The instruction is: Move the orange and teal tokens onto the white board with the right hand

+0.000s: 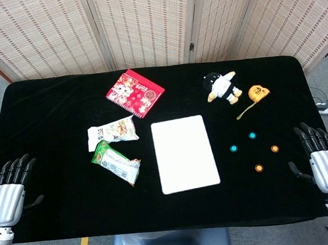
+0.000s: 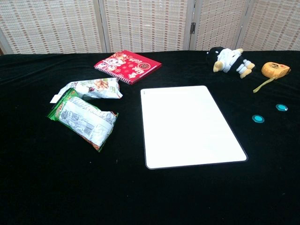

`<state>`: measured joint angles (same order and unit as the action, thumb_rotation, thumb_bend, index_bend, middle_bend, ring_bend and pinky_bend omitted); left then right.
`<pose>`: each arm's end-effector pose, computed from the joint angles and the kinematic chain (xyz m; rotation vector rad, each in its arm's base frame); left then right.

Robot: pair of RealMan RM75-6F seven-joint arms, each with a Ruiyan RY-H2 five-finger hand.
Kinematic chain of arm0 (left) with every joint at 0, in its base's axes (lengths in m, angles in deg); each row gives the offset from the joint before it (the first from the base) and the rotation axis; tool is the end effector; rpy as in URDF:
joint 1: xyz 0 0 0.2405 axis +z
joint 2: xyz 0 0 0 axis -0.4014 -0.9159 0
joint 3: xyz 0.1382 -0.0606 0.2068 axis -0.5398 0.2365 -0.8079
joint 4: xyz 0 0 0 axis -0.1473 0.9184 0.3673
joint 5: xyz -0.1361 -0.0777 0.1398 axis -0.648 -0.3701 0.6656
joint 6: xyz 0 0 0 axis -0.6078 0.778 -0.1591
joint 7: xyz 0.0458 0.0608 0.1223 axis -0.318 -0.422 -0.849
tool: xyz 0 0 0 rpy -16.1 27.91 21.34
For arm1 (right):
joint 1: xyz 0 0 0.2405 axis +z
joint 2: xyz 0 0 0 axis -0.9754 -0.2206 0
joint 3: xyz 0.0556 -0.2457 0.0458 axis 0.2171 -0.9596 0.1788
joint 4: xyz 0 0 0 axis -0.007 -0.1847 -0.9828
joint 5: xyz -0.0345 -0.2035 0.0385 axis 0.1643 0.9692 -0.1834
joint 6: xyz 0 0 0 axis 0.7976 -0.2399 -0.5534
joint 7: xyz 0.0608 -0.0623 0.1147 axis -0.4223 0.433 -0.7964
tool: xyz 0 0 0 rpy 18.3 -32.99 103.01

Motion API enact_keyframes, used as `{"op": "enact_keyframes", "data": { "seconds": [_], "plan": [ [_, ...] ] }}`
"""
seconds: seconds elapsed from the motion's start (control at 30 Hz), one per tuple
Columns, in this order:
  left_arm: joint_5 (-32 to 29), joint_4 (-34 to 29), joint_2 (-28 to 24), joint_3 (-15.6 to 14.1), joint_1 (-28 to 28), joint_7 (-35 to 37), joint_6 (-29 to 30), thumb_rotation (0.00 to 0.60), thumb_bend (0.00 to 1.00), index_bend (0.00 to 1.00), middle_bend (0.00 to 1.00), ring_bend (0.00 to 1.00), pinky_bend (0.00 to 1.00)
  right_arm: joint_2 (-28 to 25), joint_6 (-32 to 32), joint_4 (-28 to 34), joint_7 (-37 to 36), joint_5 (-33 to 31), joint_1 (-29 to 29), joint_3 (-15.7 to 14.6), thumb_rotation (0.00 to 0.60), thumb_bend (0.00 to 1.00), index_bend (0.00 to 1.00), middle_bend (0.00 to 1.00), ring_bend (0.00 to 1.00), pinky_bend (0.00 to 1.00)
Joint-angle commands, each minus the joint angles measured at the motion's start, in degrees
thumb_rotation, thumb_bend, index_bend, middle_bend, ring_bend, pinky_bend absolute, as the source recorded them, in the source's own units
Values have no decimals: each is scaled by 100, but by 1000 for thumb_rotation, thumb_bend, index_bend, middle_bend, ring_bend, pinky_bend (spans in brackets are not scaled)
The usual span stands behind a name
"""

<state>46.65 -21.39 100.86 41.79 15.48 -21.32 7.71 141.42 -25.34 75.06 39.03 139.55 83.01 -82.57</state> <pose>-0.2810 0.1978 0.1517 -1.4802 -0.7265 -0.8905 -0.2932 -0.1910 0.1711 1.3445 -0.9182 0.9919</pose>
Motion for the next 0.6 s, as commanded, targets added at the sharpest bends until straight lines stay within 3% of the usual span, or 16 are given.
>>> {"op": "enact_keyframes", "data": {
  "seconds": [0.03, 0.43, 0.6],
  "plan": [
    [-35, 16, 20, 7, -13, -4, -34, 600, 224, 0, 15, 48, 0, -42, 41, 32, -9, -24, -14, -20, 600, 372, 7, 39, 75, 0],
    [-75, 73, 75, 8, -44, 24, -95, 600, 224, 0, 15, 48, 0, -90, 321, 90, 74, -18, 130, -6, 600, 372, 13, 48, 74, 3],
    [-65, 98, 114, -19, -40, 43, -109, 600, 224, 0, 15, 48, 0, 197, 1009, -223, 232, -299, 490, 47, 600, 373, 120, 64, 85, 31]
  ]
}}
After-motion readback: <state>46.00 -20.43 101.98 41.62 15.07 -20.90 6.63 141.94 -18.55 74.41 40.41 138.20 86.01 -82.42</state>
